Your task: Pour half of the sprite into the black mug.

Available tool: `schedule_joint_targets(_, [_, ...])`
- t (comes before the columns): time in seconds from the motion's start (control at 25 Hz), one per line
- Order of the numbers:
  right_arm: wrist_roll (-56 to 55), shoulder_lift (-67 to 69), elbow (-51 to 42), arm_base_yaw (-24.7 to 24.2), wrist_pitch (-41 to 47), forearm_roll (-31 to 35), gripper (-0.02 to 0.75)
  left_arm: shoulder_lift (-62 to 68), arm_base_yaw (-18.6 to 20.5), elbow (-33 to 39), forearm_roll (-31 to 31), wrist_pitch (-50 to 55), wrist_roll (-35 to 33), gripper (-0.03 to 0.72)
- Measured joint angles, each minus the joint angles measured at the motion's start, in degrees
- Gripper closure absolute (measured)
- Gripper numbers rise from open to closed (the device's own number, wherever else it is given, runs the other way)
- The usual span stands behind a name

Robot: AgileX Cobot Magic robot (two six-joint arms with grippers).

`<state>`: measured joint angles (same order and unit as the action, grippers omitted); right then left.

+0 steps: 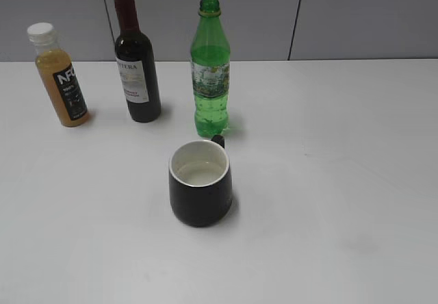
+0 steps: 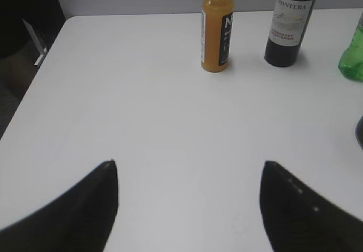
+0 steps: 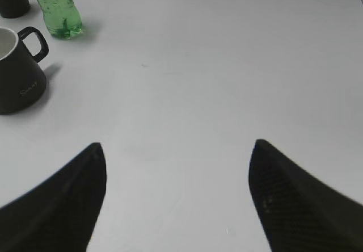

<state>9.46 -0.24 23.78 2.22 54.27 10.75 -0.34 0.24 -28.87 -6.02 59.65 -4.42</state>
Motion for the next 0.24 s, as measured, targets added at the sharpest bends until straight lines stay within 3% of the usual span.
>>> schedule_joint_targets(0.24, [0.0, 0.0, 0.0, 0.0, 0.0, 0.0, 0.145, 0.0, 0.0, 0.0, 0.0, 0.0, 0.1, 0.095])
